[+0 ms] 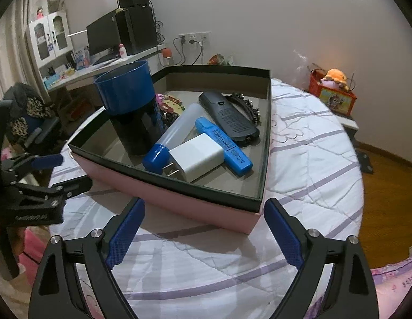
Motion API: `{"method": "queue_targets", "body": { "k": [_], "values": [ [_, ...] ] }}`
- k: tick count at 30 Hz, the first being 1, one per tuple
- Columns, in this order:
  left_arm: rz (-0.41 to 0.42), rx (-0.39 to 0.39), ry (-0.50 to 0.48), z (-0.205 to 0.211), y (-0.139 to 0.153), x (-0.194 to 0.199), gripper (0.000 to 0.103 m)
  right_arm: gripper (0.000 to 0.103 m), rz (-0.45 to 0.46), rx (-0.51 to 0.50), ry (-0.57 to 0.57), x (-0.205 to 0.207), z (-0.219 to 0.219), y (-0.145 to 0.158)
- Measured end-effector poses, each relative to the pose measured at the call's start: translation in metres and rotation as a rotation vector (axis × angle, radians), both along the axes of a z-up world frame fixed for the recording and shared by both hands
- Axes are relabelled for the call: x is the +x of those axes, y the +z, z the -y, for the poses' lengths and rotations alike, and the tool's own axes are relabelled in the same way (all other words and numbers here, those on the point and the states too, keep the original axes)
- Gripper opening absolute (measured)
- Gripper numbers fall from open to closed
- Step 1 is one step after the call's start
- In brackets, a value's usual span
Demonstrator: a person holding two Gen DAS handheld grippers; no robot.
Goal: Organize rigid objects
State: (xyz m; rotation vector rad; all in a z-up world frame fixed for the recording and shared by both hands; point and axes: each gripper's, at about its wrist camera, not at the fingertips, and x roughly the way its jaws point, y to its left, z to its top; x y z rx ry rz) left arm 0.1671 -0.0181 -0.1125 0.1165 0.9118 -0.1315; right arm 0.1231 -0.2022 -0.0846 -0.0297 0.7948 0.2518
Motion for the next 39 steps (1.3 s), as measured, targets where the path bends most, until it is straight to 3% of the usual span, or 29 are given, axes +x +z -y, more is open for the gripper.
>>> {"method": "queue_targets", "body": {
  "k": [1,9,15,23,28,29,31,32,33,34,37,39],
  "values": [
    [0.002,-0.001,-0.004,0.0,0.001,-0.003,0.102,0.103,0.0,-0.012,-0.009,0.0,0.0,0.0],
    [0.045,-0.014,-0.014,0.003,0.017,-0.024,0.102,0.103,0.053,-0.031,-0.047,-0.016,0.004,0.016],
    [0.154,-0.088,0.032,-0.006,0.044,-0.04,0.103,0.103,0.13,-0.031,-0.082,-0.032,0.009,0.041],
    [0.338,-0.341,-0.006,-0.028,0.078,-0.06,0.103,0.103,0.264,-0.005,-0.123,-0.055,0.013,0.079],
    [0.487,-0.395,-0.063,-0.033,0.101,-0.077,0.103,0.103,0.33,0.008,-0.126,-0.065,0.008,0.102],
    [0.487,-0.458,-0.113,-0.037,0.107,-0.079,0.103,0.103,0.35,0.014,-0.127,-0.067,0.006,0.106],
    [0.441,-0.655,-0.214,-0.051,0.116,-0.076,0.103,0.103,0.374,0.025,-0.12,-0.071,0.004,0.116],
    [0.439,-0.698,-0.228,-0.056,0.12,-0.076,0.103,0.103,0.377,0.032,-0.111,-0.072,0.003,0.12],
    [0.464,-0.691,-0.206,-0.06,0.128,-0.079,0.103,0.103,0.385,0.037,-0.104,-0.073,0.002,0.124],
    [0.511,-0.634,-0.17,-0.06,0.135,-0.083,0.103,0.103,0.395,0.039,-0.101,-0.074,0.002,0.127],
    [0.611,-0.309,-0.064,-0.039,0.146,-0.096,0.103,0.103,0.396,0.047,-0.108,-0.075,-0.001,0.132],
    [0.581,-0.185,-0.011,-0.027,0.143,-0.096,0.103,0.103,0.4,0.05,-0.112,-0.077,-0.004,0.134]
  ]
}}
